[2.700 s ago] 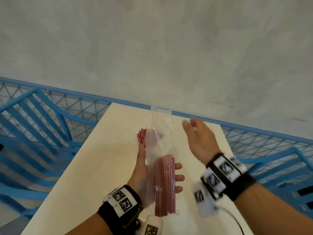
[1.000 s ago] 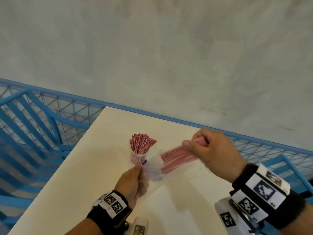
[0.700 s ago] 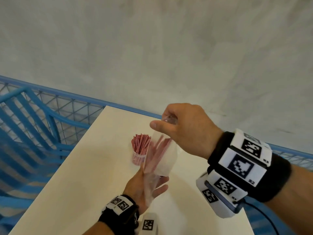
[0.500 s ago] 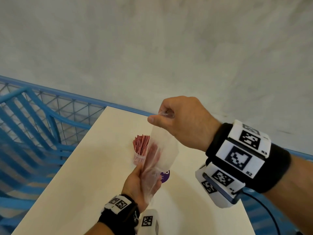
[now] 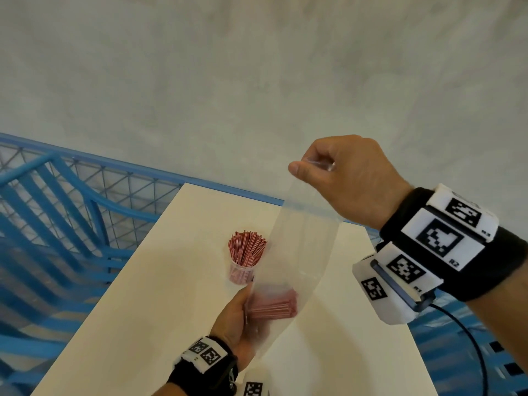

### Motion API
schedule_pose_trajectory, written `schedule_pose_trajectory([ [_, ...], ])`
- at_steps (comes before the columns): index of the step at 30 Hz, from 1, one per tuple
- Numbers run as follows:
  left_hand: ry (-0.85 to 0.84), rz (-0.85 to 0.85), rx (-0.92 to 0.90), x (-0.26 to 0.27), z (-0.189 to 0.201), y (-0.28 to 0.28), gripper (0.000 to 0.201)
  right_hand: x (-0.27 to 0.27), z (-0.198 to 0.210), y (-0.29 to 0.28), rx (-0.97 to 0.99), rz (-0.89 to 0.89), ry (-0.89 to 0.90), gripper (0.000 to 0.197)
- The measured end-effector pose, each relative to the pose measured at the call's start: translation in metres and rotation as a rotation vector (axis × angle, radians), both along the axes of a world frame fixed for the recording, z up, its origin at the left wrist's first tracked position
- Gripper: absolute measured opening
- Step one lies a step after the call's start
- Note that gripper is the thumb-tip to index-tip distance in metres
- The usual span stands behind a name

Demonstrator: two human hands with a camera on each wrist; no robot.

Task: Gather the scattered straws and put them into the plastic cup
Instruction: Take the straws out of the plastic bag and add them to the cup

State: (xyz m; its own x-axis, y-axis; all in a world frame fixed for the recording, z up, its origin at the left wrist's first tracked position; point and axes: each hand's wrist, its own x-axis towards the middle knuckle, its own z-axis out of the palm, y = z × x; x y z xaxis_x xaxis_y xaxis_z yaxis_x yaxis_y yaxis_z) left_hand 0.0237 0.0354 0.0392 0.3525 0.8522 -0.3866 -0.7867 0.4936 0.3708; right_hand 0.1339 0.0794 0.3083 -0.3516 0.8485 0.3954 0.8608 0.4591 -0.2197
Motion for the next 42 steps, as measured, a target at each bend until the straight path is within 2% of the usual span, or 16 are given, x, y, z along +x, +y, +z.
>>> schedule_pose_trajectory([
  [3, 0.01, -0.039, 0.073, 0.004, 0.006, -0.004, 0.036, 0.012, -0.003, 0.001, 0.019, -0.033, 0.018, 0.024],
  [6, 0.064, -0.022, 0.096, 0.0, 0.005, -0.001, 0.035, 0.035, -0.012, 0.004, -0.029, -0.112, -0.096, 0.024],
  [9, 0.09, 0.0, 0.107, -0.008, 0.004, 0.006, 0.039, 0.056, -0.015, -0.008, 0.04, -0.145, -0.303, 0.059],
  [12, 0.147, 0.013, 0.14, -0.012, 0.006, 0.011, 0.041, 0.055, -0.03, -0.033, 0.109, 0.056, -0.624, 0.088],
  [13, 0.175, 0.026, 0.151, -0.012, 0.012, 0.01, 0.042, 0.053, -0.04, -0.039, 0.054, 0.118, -0.729, 0.096],
  [15, 0.198, 0.013, 0.166, -0.011, 0.019, 0.011, 0.041, 0.05, -0.065, -0.046, -0.181, 0.154, -0.926, 0.104],
  [17, 0.239, 0.034, 0.132, -0.014, 0.021, 0.012, 0.046, 0.053, -0.088, -0.044, -0.391, 0.129, -1.003, 0.093],
  [20, 0.309, 0.036, 0.072, -0.022, 0.007, 0.011, 0.063, 0.061, -0.114, -0.042, -0.42, 0.165, -0.853, 0.042],
  [22, 0.422, 0.054, 0.055, -0.025, -0.002, 0.008, 0.051, 0.065, -0.126, -0.042, -0.407, 0.198, -0.753, 0.031],
  [24, 0.563, 0.088, 0.009, -0.026, -0.008, 0.006, 0.031, 0.069, -0.134, -0.042, -0.404, 0.203, -0.689, 0.03],
  [27, 0.786, 0.121, -0.089, -0.033, -0.012, 0.002, 0.038, 0.084, -0.147, -0.035, -0.376, 0.182, -0.582, 0.029],
  [29, 0.877, 0.151, -0.16, -0.045, -0.015, 0.001, 0.039, 0.1, -0.161, -0.026, -0.369, 0.127, -0.48, 0.029],
  [32, 0.934, 0.226, -0.239, -0.064, -0.016, 0.001, 0.038, 0.117, -0.195, -0.016, -0.425, 0.03, -0.398, 0.029],
  [36, 0.963, 0.275, -0.255, -0.073, -0.006, 0.005, 0.036, 0.116, -0.258, -0.019, -0.54, -0.004, -0.524, 0.03],
  [39, 0.994, 0.269, -0.218, -0.072, 0.002, 0.005, 0.037, 0.116, -0.293, -0.033, -0.637, -0.052, -0.506, 0.034],
  [42, 1.005, 0.262, -0.172, -0.065, 0.006, 0.003, 0.037, 0.116, -0.311, -0.05, -0.798, -0.045, -0.488, 0.059],
])
